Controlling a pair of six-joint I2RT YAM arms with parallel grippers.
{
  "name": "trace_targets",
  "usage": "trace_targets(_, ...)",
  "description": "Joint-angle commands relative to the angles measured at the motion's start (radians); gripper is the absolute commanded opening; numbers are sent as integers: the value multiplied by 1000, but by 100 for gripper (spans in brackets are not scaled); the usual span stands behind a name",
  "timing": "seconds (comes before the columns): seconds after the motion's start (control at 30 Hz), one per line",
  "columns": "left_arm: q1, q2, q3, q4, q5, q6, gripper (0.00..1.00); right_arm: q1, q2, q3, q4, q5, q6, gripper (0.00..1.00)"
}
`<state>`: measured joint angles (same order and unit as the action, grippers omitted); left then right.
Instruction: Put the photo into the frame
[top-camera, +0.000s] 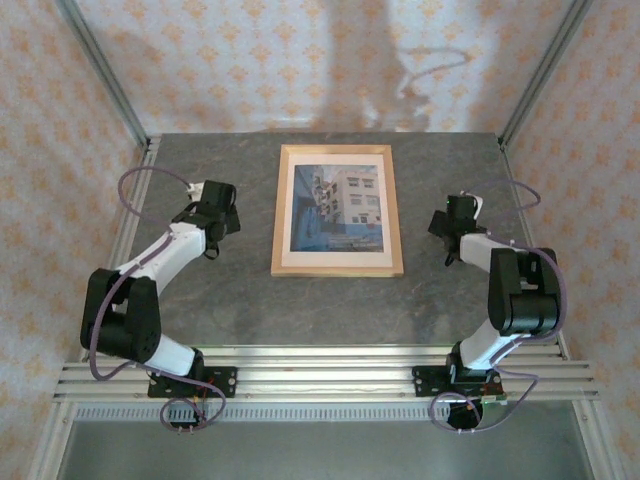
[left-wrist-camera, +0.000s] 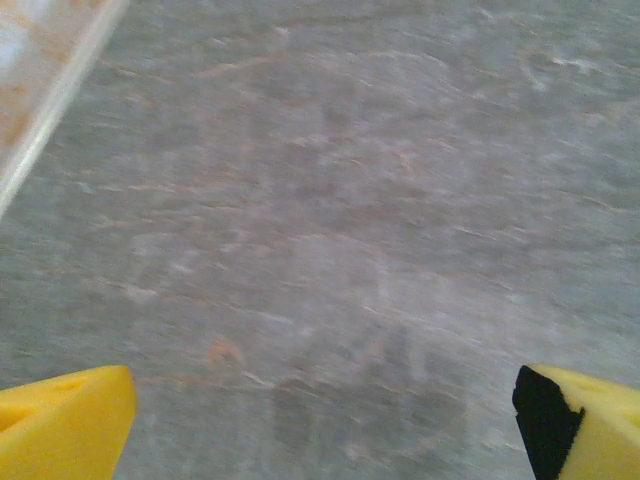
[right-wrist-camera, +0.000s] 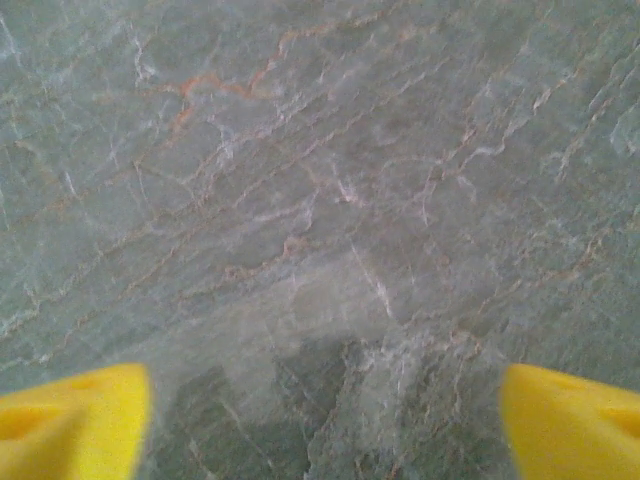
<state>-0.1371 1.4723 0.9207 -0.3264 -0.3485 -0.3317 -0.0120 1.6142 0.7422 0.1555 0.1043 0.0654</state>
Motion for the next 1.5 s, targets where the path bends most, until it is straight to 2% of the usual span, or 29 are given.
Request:
trace_targets(0.0,22,-31,-99,198,-173,97,100,9,-38,-44,174,30,-35,100)
trace_targets(0.13,23,-36,-254,522,-217,190,99,21,-77,-122,280,13,-61,100)
trace_targets(0.23,23,-17,-358,782,-201,246,99,23,-104,-185,368,-2,-67,100)
trace_targets(0.27,23,-16,-367,819,-192,265,98,24,-112,-205,400,-3,-67,100)
trace_targets(0.3,25,-23,-379,840,-163,265,98,26,-119,-231,436,2,-67,100)
trace_targets(0.4,24,22,-470,1082,-106,323,99,27,-108,-330,616,26,-61,100)
trace_targets(0.43,24,13,-487,1094,-61,333,99,31,-94,-345,661,34,-64,100)
trace_targets(0.47,24,0,-491,1080,-26,331,99,39,-97,-342,649,42,-66,100)
trace_targets(0.53,27,19,-545,1196,21,349,99,40,-93,-343,656,44,-68,100)
trace_targets(0.57,28,47,-571,1273,32,349,100,40,-94,-339,645,44,-67,100)
trace_targets(0.6,29,91,-604,1417,24,366,100,40,-93,-340,649,44,-66,100)
trace_targets(0.63,28,82,-604,1388,25,364,100,40,-93,-340,649,44,-66,100)
trace_targets(0.7,30,39,-561,1226,30,340,100,40,-94,-342,650,43,-67,100)
trace_targets(0.77,30,74,-563,1288,28,359,100,40,-95,-342,650,44,-68,100)
trace_targets(0.83,30,61,-554,1249,26,352,100,40,-96,-343,651,43,-67,100)
trace_targets(1.23,30,66,-554,1261,23,350,100,50,-94,-337,644,45,-82,100)
trace_targets(1.33,30,66,-554,1262,23,351,100,52,-91,-325,623,-10,-105,100)
trace_targets(1.47,30,66,-554,1263,22,351,100,51,-91,-323,622,-11,-106,100)
